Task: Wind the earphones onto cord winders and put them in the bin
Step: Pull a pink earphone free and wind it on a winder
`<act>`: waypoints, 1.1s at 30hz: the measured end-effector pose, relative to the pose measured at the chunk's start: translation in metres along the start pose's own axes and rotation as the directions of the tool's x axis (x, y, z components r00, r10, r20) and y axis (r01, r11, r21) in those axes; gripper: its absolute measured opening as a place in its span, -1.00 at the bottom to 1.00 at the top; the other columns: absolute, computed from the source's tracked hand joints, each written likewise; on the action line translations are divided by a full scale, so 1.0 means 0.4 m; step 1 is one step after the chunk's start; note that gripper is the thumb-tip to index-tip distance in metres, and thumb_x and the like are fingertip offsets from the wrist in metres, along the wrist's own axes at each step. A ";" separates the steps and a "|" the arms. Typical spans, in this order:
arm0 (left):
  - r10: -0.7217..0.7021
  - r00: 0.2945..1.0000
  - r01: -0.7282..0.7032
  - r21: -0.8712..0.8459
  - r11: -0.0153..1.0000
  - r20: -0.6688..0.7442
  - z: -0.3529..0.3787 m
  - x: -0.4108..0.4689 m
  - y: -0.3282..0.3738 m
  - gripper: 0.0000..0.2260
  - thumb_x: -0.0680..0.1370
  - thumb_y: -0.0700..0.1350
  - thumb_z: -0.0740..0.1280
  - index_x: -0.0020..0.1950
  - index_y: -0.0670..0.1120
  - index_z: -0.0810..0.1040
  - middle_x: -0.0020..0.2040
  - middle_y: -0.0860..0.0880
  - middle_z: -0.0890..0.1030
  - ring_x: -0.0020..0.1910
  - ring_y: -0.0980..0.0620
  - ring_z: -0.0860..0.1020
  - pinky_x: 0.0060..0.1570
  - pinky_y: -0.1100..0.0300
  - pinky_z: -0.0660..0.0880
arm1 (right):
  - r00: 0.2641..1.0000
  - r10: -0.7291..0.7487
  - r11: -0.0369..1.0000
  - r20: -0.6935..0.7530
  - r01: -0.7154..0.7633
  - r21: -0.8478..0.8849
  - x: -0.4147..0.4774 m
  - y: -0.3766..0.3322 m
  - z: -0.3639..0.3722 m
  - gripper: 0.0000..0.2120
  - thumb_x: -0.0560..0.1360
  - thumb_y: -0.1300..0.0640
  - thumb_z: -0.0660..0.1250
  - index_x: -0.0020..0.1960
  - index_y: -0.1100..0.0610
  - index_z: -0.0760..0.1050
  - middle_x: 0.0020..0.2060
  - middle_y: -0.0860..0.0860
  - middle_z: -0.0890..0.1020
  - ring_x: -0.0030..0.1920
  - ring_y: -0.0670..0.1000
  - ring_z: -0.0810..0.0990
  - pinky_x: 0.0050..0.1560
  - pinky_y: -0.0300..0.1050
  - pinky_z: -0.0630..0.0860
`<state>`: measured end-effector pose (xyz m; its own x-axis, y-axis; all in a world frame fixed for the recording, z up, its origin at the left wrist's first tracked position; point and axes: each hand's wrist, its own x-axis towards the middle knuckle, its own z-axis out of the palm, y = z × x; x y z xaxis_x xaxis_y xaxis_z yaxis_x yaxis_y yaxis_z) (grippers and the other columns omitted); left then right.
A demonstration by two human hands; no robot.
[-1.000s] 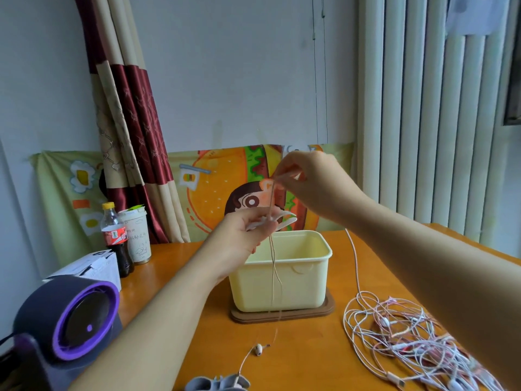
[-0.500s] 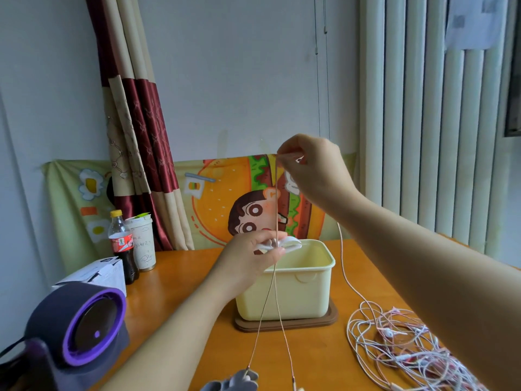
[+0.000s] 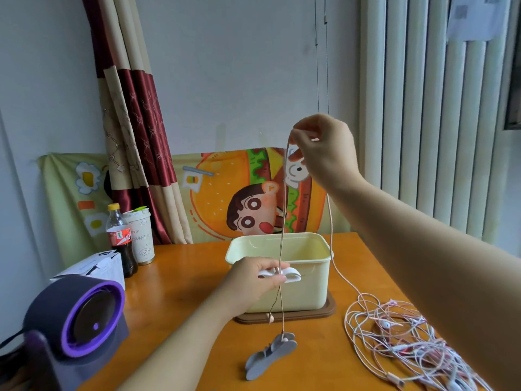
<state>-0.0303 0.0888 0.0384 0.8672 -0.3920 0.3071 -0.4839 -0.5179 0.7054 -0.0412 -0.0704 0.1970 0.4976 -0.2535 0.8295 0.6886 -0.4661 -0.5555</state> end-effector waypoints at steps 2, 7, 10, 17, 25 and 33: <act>-0.030 1.000 0.030 -0.034 0.999 0.009 -0.003 0.000 -0.011 -0.80 0.58 -0.03 0.36 0.18 0.13 0.62 -0.25 0.23 0.51 -0.26 0.25 0.45 -0.23 0.48 0.35 | 0.999 0.033 0.998 0.028 -0.032 -0.053 -0.011 0.032 -0.002 -0.95 0.52 0.24 0.31 -0.08 0.14 0.54 -0.18 0.04 0.66 -0.30 0.00 0.66 -0.26 -0.21 0.59; -0.194 0.979 0.205 -0.288 0.936 0.067 0.000 -0.001 -0.040 -0.90 0.57 -0.09 0.38 0.04 0.07 0.64 -0.47 0.17 0.42 -0.45 0.15 0.33 -0.35 0.30 0.33 | 0.918 0.274 0.887 0.288 -0.125 -0.445 -0.102 0.189 -0.010 -0.88 0.51 0.14 0.31 -0.11 0.14 0.61 -0.14 0.08 0.68 -0.13 0.09 0.63 -0.02 0.04 0.60; -0.225 0.972 0.236 -0.336 0.912 0.071 0.017 -0.009 -0.055 -0.92 0.57 -0.14 0.37 0.00 0.03 0.62 -0.40 0.11 0.54 -0.47 0.15 0.32 -0.39 0.31 0.30 | 0.827 0.400 0.815 0.395 -0.124 -0.565 -0.187 0.254 -0.025 -0.92 0.51 0.14 0.33 -0.06 0.08 0.60 -0.07 0.03 0.66 -0.07 0.04 0.60 0.00 0.00 0.59; -0.238 0.969 0.246 -0.267 0.932 0.062 0.049 -0.001 -0.082 -0.88 0.59 -0.06 0.35 0.02 0.17 0.61 -0.41 0.20 0.56 -0.38 0.11 0.35 -0.24 0.20 0.38 | 0.828 0.303 0.821 0.472 0.025 -0.571 -0.334 0.273 -0.051 -0.85 0.53 0.13 0.33 0.07 0.08 0.60 0.02 -0.06 0.63 -0.06 -0.10 0.52 -0.06 -0.25 0.49; -0.226 0.973 0.232 -0.221 0.947 0.054 0.074 0.016 -0.088 -0.83 0.59 -0.03 0.33 0.16 0.13 0.62 -0.34 0.17 0.51 -0.38 0.14 0.38 -0.32 0.36 0.40 | 0.494 0.186 0.911 0.849 0.237 -0.338 -0.445 0.259 -0.023 -0.82 0.55 0.11 0.28 0.05 0.08 0.63 -0.03 -0.06 0.68 -0.08 -0.11 0.60 -0.03 -0.26 0.54; -0.230 0.973 0.232 -0.171 0.957 0.031 0.073 0.012 -0.098 -0.80 0.60 -0.02 0.32 0.20 0.12 0.60 -0.23 0.13 0.51 -0.35 0.15 0.40 -0.30 0.36 0.42 | 0.253 0.449 0.747 0.857 0.420 -0.515 -0.496 0.325 0.005 -0.67 0.61 -0.03 0.16 0.15 0.15 0.56 -0.08 0.09 0.62 -0.15 0.07 0.57 -0.15 -0.09 0.52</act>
<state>-0.0106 0.0852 -0.0062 0.9513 -0.2854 0.1164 -0.2418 -0.4567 0.8561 -0.0493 -0.0790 -0.0400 0.8871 0.4532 -0.0882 0.4517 -0.8914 -0.0368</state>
